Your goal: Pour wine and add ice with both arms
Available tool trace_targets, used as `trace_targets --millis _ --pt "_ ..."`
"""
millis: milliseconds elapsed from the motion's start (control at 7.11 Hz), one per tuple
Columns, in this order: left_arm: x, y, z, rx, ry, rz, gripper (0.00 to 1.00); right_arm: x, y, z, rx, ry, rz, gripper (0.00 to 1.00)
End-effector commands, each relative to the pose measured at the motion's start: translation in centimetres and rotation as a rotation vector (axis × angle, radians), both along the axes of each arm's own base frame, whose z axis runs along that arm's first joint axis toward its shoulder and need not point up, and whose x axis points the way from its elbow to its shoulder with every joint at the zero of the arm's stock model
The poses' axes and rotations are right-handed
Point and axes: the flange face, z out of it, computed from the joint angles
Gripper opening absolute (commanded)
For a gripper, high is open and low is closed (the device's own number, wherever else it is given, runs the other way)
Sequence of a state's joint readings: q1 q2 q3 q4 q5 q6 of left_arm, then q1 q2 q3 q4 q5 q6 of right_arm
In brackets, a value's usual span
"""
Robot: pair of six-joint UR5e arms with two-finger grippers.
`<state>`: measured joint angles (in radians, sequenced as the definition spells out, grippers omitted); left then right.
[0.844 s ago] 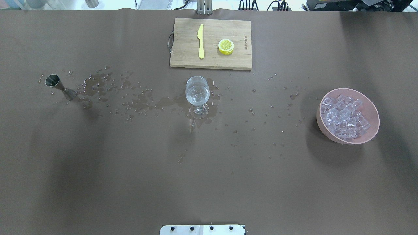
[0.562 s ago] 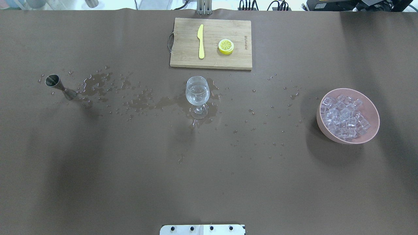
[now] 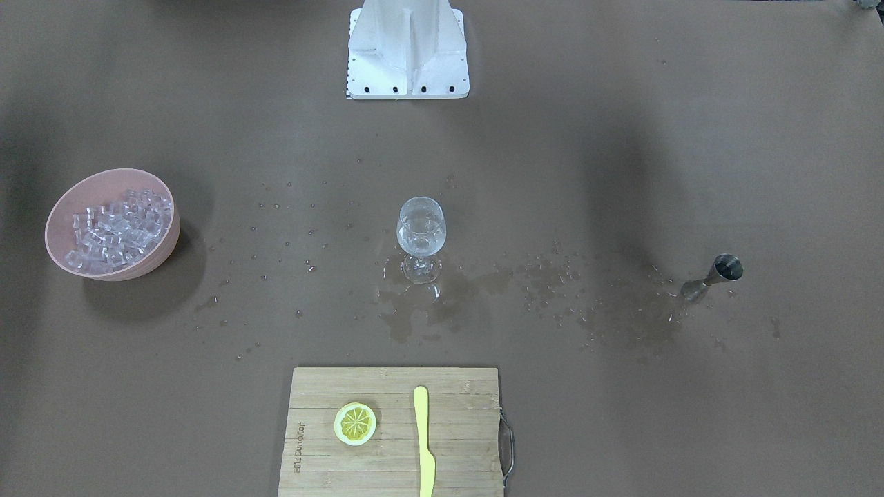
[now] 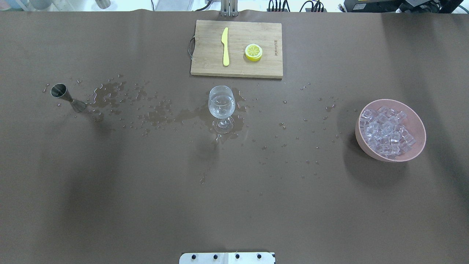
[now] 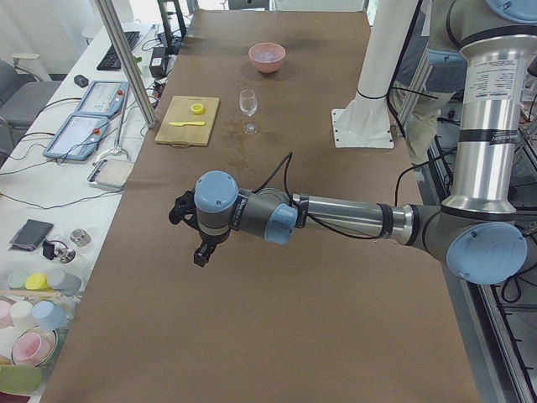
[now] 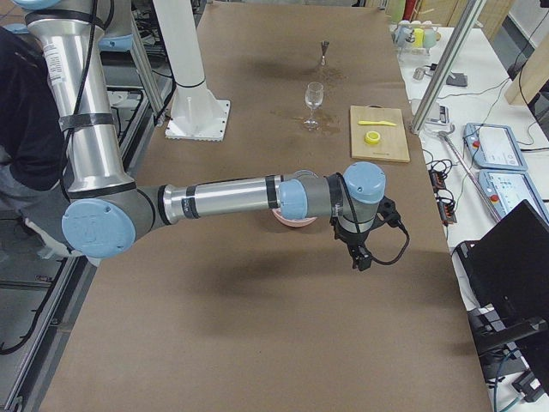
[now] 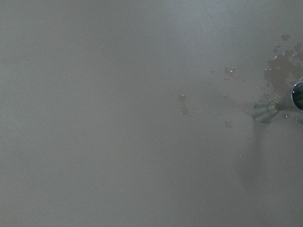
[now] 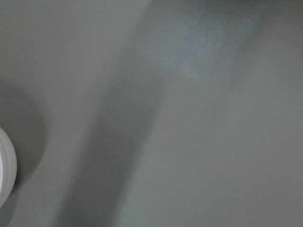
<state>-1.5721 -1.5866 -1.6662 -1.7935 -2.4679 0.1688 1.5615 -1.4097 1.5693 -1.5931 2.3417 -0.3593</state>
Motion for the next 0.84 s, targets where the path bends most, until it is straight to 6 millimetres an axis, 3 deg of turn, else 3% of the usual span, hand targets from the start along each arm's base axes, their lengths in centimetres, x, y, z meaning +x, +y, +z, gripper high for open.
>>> trace_targets --millis 0,422,703 --pt "0.0 -0.1 -0.6 0.013 -0.004 -0.001 0.98 0.3 0.9 1.5 -0.022 0.038 0.005 1.0" --pt "0.2 0.2 -1.1 0.051 -0.003 -0.001 0.98 0.3 1.6 2.1 -0.034 0.034 0.007 1.0" --pt "0.2 2.9 1.3 0.055 0.028 -0.064 0.98 0.2 1.6 1.9 -0.034 0.026 0.009 1.0"
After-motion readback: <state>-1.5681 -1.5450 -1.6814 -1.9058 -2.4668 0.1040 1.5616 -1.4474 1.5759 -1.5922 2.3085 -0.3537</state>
